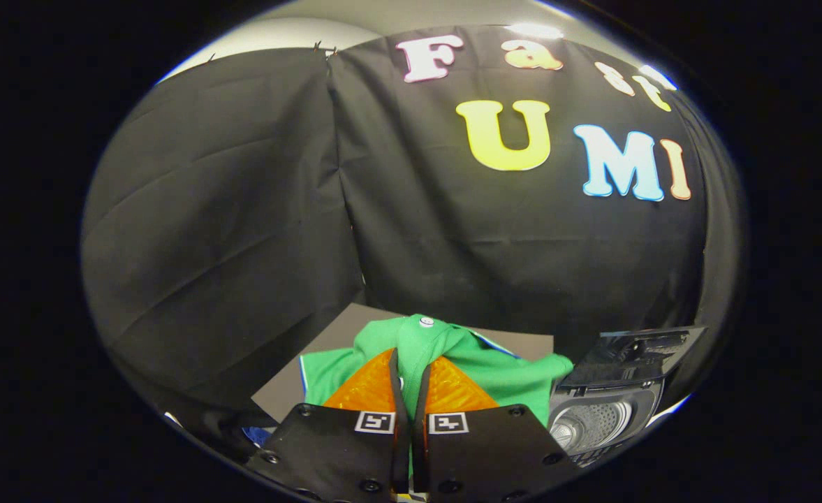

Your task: Put the clothes into the washing machine and then close the washing machine lid.

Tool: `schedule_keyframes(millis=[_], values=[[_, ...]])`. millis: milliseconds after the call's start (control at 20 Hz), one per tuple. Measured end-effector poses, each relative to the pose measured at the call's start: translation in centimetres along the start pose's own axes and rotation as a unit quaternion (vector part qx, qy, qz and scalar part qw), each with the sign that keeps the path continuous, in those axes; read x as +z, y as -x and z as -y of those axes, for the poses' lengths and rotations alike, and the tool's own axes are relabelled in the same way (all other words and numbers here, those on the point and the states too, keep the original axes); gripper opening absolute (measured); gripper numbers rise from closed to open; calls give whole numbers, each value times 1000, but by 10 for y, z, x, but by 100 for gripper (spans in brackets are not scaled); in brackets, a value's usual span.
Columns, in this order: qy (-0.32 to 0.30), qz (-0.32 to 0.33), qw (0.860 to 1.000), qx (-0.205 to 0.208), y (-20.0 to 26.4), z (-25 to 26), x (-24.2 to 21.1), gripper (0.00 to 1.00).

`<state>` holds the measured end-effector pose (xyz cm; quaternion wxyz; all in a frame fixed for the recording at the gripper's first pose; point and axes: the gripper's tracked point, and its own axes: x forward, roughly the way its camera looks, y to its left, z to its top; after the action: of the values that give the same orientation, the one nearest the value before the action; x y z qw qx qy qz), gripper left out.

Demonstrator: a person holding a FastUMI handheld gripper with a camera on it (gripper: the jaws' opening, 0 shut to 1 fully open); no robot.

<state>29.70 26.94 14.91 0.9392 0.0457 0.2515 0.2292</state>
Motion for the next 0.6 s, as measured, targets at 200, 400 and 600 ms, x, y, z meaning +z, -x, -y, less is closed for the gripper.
schedule_keyframes(millis=[200, 400, 600], values=[[2, 43, 999, -24, 28, 26, 24, 4], [-3, 68, 997, -35, 47, 44, 35, 4], [1, 78, 996, -50, 61, 68, 30, 4]])
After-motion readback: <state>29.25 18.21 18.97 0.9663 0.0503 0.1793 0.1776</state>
